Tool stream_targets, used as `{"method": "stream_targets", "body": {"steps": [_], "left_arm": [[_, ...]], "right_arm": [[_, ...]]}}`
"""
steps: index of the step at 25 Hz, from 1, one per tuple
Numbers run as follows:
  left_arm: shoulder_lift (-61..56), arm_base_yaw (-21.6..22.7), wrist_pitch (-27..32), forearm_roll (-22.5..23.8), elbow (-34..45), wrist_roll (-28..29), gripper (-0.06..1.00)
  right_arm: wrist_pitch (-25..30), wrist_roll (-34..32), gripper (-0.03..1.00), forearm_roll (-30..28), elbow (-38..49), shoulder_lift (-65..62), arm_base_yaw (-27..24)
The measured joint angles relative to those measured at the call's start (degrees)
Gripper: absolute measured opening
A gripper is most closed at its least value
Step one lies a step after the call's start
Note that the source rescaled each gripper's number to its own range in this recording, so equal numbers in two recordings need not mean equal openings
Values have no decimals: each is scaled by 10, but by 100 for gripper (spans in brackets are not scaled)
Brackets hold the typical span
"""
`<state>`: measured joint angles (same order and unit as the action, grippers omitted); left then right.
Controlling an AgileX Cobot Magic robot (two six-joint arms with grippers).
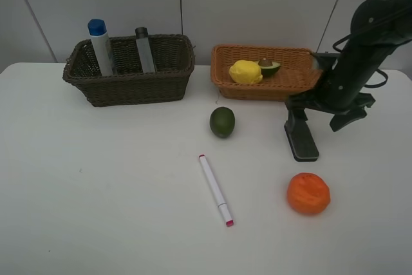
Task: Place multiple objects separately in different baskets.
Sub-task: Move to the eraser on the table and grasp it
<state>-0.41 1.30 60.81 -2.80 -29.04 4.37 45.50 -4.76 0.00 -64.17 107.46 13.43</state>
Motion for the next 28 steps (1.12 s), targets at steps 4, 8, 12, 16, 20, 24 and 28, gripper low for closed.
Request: {"method": "stream_targets", "body": {"steps": [4,8,12,16,20,24,28], "left_arm": [[0,0,0,0,0,0,99],[0,0,0,0,0,0,99],[0,0,0,0,0,0,99],[0,0,0,0,0,0,99],[0,0,0,0,0,0,99],[0,0,0,0,0,0,99],[0,0,0,0,0,0,99]], "right_arm": [[-31,0,100,0,-2,29,3],[-61,0,100,0,-2,61,3],[-85,0,100,0,-3,88,3],[-90,0,97,-7,-4,91,3],[-88,1,54,-17,-5,92,3],[-81,2,47,-25,-5,92,3],[-67,2,47,-28,-3,70,3]]}}
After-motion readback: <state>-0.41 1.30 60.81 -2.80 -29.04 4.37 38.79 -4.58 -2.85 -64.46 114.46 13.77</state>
